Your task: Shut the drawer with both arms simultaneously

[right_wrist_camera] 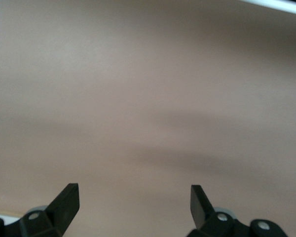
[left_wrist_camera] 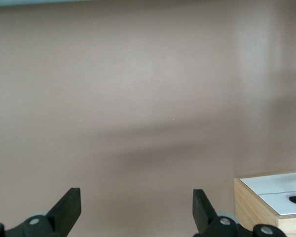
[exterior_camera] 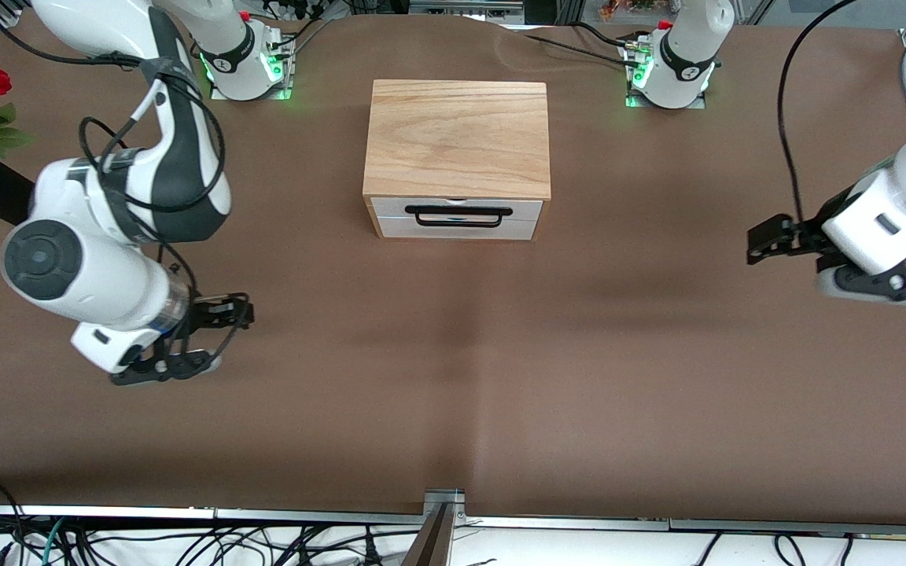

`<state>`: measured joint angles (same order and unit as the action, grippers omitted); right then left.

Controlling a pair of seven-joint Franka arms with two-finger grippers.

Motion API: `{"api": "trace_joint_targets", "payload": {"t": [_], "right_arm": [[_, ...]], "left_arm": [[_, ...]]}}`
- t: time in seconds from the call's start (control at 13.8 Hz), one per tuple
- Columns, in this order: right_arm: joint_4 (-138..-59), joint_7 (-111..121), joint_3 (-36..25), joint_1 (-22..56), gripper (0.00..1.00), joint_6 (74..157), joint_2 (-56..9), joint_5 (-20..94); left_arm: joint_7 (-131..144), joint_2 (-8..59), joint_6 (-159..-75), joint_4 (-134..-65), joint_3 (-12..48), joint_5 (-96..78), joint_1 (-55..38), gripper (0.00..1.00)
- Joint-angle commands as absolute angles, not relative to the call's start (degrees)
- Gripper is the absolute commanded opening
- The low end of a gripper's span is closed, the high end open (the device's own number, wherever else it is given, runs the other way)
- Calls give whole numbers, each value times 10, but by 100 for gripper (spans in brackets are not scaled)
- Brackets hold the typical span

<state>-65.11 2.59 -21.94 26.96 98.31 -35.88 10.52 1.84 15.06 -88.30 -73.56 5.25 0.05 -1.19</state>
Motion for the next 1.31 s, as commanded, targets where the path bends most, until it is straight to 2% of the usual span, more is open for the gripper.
{"api": "trace_joint_targets", "payload": {"t": [0.0, 0.07, 0.15, 0.29, 0.44, 0.65, 0.8, 1.23], "right_arm": [[-656, 23, -224, 252, 100, 978, -310, 111], [-670, 30, -209, 228, 100, 978, -280, 114], [-698, 26, -178, 203, 100, 979, -242, 102], [-749, 20, -145, 152, 100, 980, -189, 84], [-776, 26, -137, 127, 100, 990, -164, 84], [-829, 22, -46, 68, 100, 994, -106, 3], [-852, 20, -13, 57, 100, 994, -90, -36], [-829, 23, -12, 62, 100, 978, -107, -39]], "left_arm": [[11, 55, -932, -865, 39, 32, -14, 100], [11, 17, -951, -921, 39, 33, -10, 100], [8, -4, -955, -947, 39, 33, -4, 100], [4, -24, -955, -965, 42, 29, 2, 100], [4, -30, -952, -971, 38, 33, 3, 100], [5, -29, -953, -968, 32, 34, 5, 100], [3, -28, -952, -967, 31, 34, 12, 100], [4, -18, -945, -953, 33, 34, 12, 100]]}}
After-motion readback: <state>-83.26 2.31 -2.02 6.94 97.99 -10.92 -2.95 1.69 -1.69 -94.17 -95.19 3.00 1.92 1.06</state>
